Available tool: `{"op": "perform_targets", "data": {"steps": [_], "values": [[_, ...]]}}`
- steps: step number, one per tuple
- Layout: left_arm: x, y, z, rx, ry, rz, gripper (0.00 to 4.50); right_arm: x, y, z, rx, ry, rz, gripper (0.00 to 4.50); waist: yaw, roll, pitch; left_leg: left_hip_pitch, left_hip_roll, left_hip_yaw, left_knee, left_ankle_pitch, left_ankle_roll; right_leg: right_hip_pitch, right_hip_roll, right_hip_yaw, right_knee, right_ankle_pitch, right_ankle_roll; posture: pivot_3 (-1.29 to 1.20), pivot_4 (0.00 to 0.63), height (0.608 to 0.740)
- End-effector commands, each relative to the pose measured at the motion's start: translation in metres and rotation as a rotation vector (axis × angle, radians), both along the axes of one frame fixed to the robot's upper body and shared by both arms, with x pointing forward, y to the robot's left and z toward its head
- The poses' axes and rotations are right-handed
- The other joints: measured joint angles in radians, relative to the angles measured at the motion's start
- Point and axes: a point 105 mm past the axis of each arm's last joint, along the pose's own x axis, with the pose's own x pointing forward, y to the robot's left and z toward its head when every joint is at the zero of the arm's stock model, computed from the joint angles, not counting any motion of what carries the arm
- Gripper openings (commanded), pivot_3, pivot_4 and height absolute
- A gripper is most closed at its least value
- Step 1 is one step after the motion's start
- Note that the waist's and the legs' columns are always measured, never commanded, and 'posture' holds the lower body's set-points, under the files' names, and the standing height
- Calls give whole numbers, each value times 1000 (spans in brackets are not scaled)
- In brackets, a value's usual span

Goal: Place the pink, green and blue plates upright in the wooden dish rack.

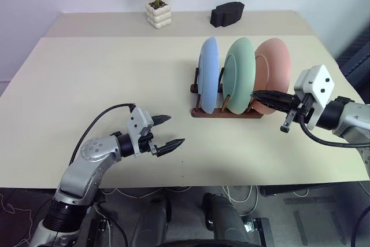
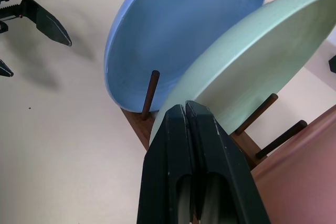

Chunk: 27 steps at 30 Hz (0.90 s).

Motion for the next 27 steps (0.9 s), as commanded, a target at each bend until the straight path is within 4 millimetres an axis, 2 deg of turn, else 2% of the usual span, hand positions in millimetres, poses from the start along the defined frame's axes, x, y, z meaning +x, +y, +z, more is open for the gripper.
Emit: {"op": "perform_targets", "data": {"steps": [1,7,11,13,15,17,20,24,27], "values": [[-1,-1,12,-13,-47,-9,4500,-1,-3,29,33,-114,-3,16,-1,0,0,0,0,0,0,0,0,0,0,0,0,0,0,0,150,736],[1,3,11,-9,-48,7,4500,-3,-27,54,21,-190,-38,16,4,0,0,0,0,0,0,0,0,1,0,0,0,0,0,0,150,736],[5,11,11,2,-54,33,4500,-12,-37,82,132,-247,-24,16,2,0,0,0,0,0,0,0,0,1,0,0,0,0,0,0,150,736],[8,17,11,7,-60,60,4500,-11,-52,89,202,-258,-64,16,0,0,0,1,0,0,0,0,0,1,0,0,1,0,0,0,150,736],[12,25,11,14,-65,93,4500,-10,-72,85,263,-245,-117,16,0,0,0,1,0,0,0,0,0,1,0,0,1,0,0,0,150,736],[15,36,10,23,-64,132,4500,-10,-91,74,312,-204,-167,16,4,-1,-1,1,0,0,0,0,0,2,0,0,0,0,0,0,150,736],[18,55,3,48,-50,192,4500,-13,-108,46,335,-120,-213,16,4,0,-1,1,0,0,1,0,0,2,0,0,0,0,0,0,150,736],[19,82,-7,95,-34,283,4500,-16,-132,-12,327,16,-322,16,0,0,-1,2,0,0,0,0,0,2,0,0,1,0,0,0,150,736],[17,93,-12,100,-24,324,4500,-21,-137,-56,309,126,-368,16,-1,0,-1,3,0,1,0,0,0,2,0,0,2,0,0,0,150,736]]}}
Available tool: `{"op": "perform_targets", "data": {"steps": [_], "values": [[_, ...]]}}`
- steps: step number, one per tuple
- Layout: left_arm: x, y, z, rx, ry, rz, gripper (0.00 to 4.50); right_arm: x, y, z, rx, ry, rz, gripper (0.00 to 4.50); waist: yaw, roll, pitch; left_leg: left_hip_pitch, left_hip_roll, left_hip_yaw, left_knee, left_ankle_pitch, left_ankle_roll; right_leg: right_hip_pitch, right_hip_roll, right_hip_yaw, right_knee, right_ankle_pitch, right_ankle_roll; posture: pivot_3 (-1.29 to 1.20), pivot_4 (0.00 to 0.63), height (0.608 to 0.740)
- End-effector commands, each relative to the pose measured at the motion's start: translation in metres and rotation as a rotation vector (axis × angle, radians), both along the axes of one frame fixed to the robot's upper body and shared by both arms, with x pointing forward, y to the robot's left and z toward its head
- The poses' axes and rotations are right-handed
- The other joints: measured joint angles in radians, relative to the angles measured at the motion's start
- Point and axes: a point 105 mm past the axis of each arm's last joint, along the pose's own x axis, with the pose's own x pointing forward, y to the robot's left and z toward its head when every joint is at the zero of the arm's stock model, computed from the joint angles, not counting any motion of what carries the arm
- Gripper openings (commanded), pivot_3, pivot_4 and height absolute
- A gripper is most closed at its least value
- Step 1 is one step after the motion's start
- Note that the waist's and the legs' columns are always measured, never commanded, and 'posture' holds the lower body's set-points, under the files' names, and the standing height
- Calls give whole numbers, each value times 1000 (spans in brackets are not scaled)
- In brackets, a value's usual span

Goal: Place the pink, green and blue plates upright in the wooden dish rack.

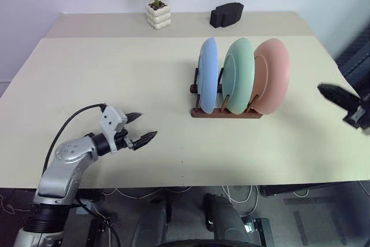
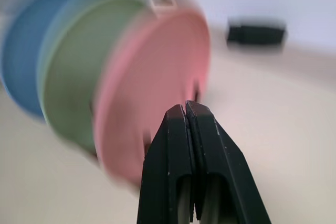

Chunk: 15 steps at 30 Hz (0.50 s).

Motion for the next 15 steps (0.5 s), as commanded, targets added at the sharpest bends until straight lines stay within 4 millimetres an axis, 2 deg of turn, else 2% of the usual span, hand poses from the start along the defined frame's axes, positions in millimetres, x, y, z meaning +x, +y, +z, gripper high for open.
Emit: {"op": "perform_targets", "data": {"steps": [1,6,10,15], "values": [[-1,12,5,16,-41,38,4500,-4,-3,-28,-9,42,-21,16,-2,0,0,0,0,0,0,0,0,0,0,0,0,0,0,0,150,736],[-6,14,-6,11,-16,49,4500,0,8,-57,-15,74,-28,16,-3,1,-1,5,1,5,0,0,0,0,0,4,4,0,0,0,150,736],[-5,11,-4,4,-18,48,4500,13,8,-58,-41,58,-24,16,-2,1,0,9,1,10,0,0,0,0,0,9,7,-2,2,0,150,736],[-11,10,-5,8,-10,42,4500,19,13,-64,-35,57,2,16,-2,0,-1,12,1,14,-1,-1,1,1,0,13,8,-2,2,0,150,736]]}}
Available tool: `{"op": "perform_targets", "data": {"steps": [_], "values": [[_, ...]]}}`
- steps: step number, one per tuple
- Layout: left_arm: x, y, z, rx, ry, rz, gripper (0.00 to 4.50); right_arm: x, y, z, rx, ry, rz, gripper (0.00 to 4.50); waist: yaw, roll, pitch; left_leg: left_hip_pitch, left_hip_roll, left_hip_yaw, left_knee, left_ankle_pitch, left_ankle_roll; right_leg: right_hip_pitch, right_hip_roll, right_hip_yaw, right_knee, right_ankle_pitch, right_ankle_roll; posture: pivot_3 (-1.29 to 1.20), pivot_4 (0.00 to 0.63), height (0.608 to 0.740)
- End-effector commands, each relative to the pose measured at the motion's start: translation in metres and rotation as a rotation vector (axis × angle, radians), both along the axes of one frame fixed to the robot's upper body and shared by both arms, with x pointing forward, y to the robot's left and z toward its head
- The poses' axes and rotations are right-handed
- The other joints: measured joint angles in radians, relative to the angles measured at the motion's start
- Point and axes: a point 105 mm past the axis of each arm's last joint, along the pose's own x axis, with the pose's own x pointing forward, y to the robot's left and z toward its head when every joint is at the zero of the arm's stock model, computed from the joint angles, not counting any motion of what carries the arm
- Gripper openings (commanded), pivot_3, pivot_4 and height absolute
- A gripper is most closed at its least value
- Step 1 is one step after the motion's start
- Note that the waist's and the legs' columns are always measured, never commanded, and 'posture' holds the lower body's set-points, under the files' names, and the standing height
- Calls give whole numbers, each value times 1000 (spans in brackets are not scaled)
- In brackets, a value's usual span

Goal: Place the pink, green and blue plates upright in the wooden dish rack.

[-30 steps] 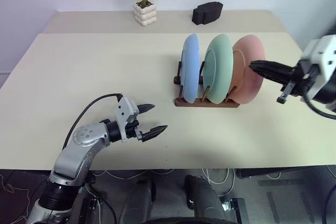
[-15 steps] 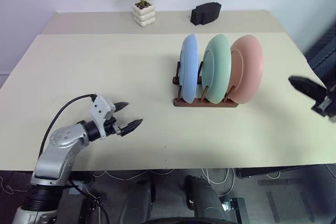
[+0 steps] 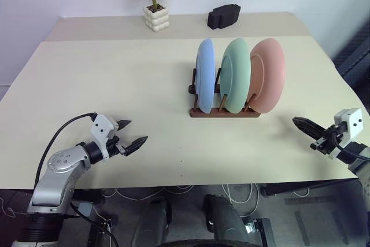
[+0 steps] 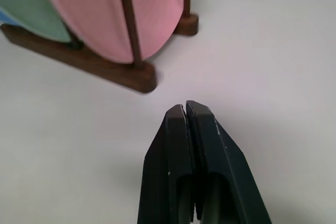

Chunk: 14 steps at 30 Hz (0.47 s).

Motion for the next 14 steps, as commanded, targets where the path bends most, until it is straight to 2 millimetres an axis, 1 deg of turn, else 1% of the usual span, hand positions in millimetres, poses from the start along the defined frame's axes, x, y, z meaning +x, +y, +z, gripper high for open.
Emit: {"op": "perform_targets", "data": {"steps": [1,5,14], "values": [[-2,-2,13,9,-49,-8,4500,3,0,1,-7,-20,9,16,1,0,0,0,0,0,0,0,0,0,0,0,0,0,0,0,150,736],[-6,0,15,3,-49,2,4500,9,3,-2,-1,-19,15,16,0,0,0,0,0,1,0,0,0,0,0,1,0,0,0,0,150,736],[-1,-2,17,-7,-68,18,4500,23,6,1,7,-49,14,16,-1,0,0,1,0,2,0,0,0,0,0,2,1,0,0,0,150,736]]}}
